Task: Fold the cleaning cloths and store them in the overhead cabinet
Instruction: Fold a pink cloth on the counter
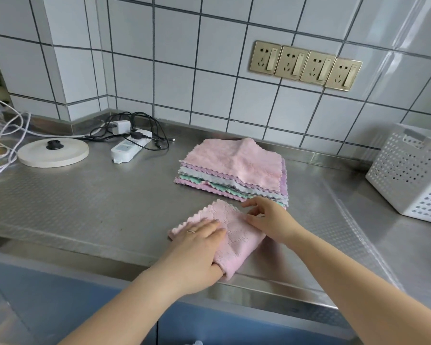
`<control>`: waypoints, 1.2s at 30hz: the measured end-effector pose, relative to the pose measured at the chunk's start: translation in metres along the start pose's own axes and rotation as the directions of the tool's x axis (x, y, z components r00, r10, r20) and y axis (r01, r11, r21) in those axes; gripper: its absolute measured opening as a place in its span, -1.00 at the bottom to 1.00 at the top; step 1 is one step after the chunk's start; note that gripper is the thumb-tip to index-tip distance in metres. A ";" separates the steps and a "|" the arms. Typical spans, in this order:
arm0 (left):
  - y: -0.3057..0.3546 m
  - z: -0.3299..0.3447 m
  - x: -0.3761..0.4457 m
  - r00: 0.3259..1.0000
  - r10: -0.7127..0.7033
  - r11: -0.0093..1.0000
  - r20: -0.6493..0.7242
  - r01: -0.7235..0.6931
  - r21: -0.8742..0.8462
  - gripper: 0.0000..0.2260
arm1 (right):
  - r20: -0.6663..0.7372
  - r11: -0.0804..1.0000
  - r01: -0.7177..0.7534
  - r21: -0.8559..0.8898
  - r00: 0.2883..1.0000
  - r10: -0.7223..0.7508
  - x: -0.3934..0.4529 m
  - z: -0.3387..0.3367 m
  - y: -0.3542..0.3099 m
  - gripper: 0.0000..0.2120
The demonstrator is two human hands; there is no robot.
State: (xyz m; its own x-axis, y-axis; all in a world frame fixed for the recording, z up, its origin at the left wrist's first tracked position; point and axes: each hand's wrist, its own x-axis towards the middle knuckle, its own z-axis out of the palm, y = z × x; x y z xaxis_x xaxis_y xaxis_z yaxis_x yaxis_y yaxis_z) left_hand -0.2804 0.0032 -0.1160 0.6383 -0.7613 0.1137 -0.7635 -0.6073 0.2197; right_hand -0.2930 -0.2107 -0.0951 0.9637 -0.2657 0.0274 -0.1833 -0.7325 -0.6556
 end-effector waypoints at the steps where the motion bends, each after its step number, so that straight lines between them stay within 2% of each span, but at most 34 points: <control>1: 0.001 0.002 0.000 1.000 -0.011 1.000 0.011 0.011 0.022 -0.26 | 0.005 0.999 0.007 -0.034 1.000 -0.007 -0.001 0.000 0.001 -0.79; 3: 0.002 0.003 -0.001 0.999 -0.022 0.998 0.049 0.019 0.062 -0.17 | -0.001 0.992 0.011 -0.126 1.000 -0.011 -0.002 0.002 -0.002 -0.78; 6: 0.000 -0.011 -0.001 0.978 -0.006 0.999 0.209 -0.003 0.044 -0.29 | -0.055 0.950 0.018 -0.311 0.998 -0.037 -0.008 0.005 -0.007 -0.74; 7: -0.003 -0.020 -0.001 0.956 0.017 0.999 0.294 -0.008 -0.032 -0.29 | -0.084 0.929 0.032 -0.369 0.994 -0.068 -0.012 0.005 -0.009 -0.70; 9: -0.011 -0.041 0.000 0.914 0.020 0.953 0.406 0.105 -0.283 -0.25 | -0.108 0.894 0.092 -0.439 0.982 -0.154 -0.023 0.008 -0.014 -0.64; 10: -0.012 -0.048 0.002 0.922 0.017 0.909 0.386 0.147 -0.391 -0.28 | -0.090 0.880 0.112 -0.461 0.981 -0.172 -0.030 0.011 -0.019 -0.61; 11: -0.011 -0.050 0.006 0.944 0.019 0.899 0.331 0.129 -0.419 -0.33 | -0.054 0.871 0.118 -0.477 0.985 -0.164 -0.038 0.016 -0.025 -0.57; 13: -0.004 -0.043 0.016 0.986 0.028 0.966 0.163 0.015 -0.259 -0.43 | 0.047 0.869 0.130 -0.477 0.991 -0.123 -0.052 0.034 -0.035 -0.51; 15: 0.002 -0.028 0.024 0.996 0.036 0.996 0.077 -0.029 -0.088 -0.47 | 0.088 0.864 0.183 -0.470 0.983 -0.160 -0.062 0.053 -0.038 -0.43; 18: -0.003 -0.005 0.027 0.992 -0.021 1.000 0.122 0.021 0.001 -0.50 | 0.091 0.859 0.179 -0.479 0.984 -0.154 -0.065 0.066 -0.032 -0.23; 21: -0.010 0.001 0.023 0.991 -0.046 0.997 0.126 0.039 0.060 -0.50 | 0.094 0.837 0.158 -0.523 0.987 -0.127 -0.068 0.061 -0.029 -0.16; 26: -0.012 0.002 0.018 0.990 -0.077 0.993 0.119 0.066 0.097 -0.36 | 0.105 0.818 0.095 -0.567 0.994 -0.042 -0.077 0.049 -0.020 -0.10; 28: -0.013 0.001 0.019 0.988 -0.094 0.993 0.123 0.083 0.090 -0.37 | 0.068 0.810 0.038 -0.585 0.998 0.002 -0.083 0.042 -0.016 -0.07; 31: -0.020 -0.005 0.020 0.980 -0.170 0.984 0.101 0.162 0.079 -0.45 | -0.079 0.758 -0.059 -0.650 0.997 0.010 -0.098 0.028 -0.014 -0.02; 33: -0.025 -0.009 0.018 0.981 -0.192 0.979 0.041 0.188 0.080 -0.46 | -0.123 0.721 -0.092 -0.686 0.992 0.009 -0.109 0.022 -0.014 -0.03; 36: -0.023 -0.014 0.012 0.983 -0.182 0.983 -0.023 0.183 0.014 -0.54 | -0.087 0.790 -0.084 -0.608 0.995 0.039 -0.115 0.024 -0.019 -0.16</control>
State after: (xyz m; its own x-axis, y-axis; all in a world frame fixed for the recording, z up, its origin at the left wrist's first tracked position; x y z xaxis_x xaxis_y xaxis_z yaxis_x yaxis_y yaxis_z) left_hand -0.2540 0.0106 -0.1064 0.7690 -0.6323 0.0937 -0.6352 -0.7395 0.2229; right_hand -0.3957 -0.1510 -0.1039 0.9354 -0.3473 0.0672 -0.3435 -0.9371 -0.0616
